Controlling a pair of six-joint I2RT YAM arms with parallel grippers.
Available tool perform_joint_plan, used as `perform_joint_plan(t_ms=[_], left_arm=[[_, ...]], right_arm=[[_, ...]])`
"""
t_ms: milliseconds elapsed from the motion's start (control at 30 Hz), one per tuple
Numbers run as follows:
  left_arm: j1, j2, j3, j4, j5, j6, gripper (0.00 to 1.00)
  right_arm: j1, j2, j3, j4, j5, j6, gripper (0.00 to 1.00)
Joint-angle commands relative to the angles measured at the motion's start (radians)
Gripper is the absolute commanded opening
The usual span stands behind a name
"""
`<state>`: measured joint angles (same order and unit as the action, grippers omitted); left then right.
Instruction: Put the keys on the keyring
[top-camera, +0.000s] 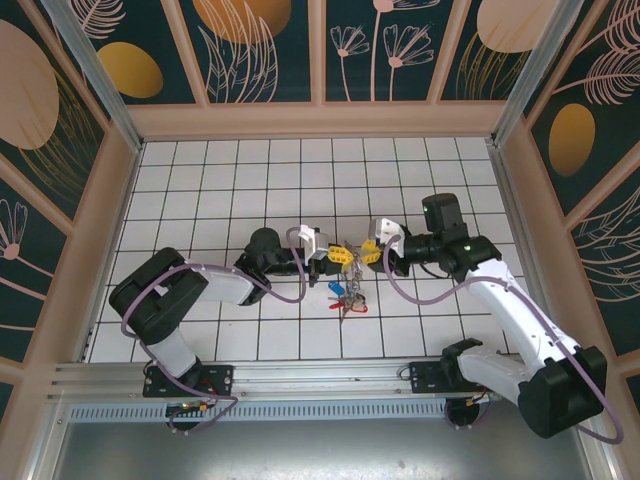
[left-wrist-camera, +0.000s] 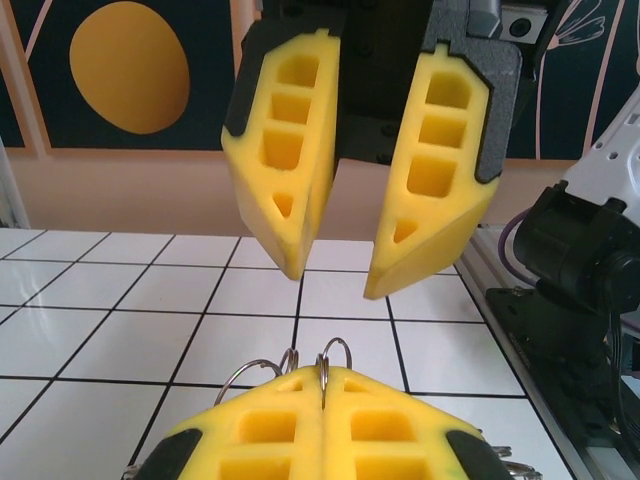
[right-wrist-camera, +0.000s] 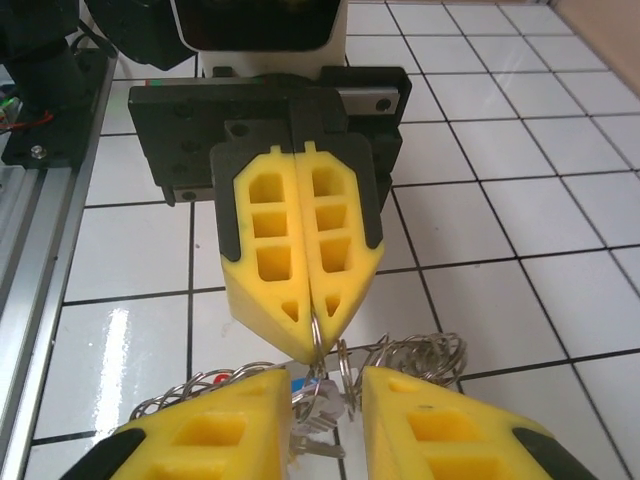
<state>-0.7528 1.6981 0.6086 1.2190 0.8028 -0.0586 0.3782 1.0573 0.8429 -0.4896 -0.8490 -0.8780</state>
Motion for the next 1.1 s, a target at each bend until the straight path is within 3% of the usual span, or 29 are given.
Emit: perform_joint_plan(t_ms=[0, 267, 400, 633, 867, 1067], left_arm=[[0.0, 0.0, 0.007, 0.101, -0.01, -0.026, 0.0], [0.0, 0.009, 0.008, 0.136, -0.029, -0.051, 0.0], [0.0, 0.009, 0.008, 0.154, -0.027, -0.059, 0.0], [0.0, 0.009, 0.001, 0.205, -0.037, -0.078, 0.0], [0.0, 0.089, -0.01, 0.362, -0.049, -0.163, 0.0], [0.0, 0.105, -0.009, 0.398, -0.056, -0.182, 0.0]], right_arm=[[-0.01, 0.033, 0.008, -0.038, -0.039, 0.086, 0.25], [-0.015, 0.049, -0.026, -0.017, -0.098, 0.195, 0.22], [-0.015, 0.057, -0.03, 0.038, -0.107, 0.261, 0.0], [-0.045, 0.1, -0.055, 0.114, -0.123, 0.397, 0.0], [-0.045, 0.151, -0.092, 0.203, -0.166, 0.509, 0.0], [-0.045, 0.113, -0.082, 0.17, -0.128, 0.414, 0.03]])
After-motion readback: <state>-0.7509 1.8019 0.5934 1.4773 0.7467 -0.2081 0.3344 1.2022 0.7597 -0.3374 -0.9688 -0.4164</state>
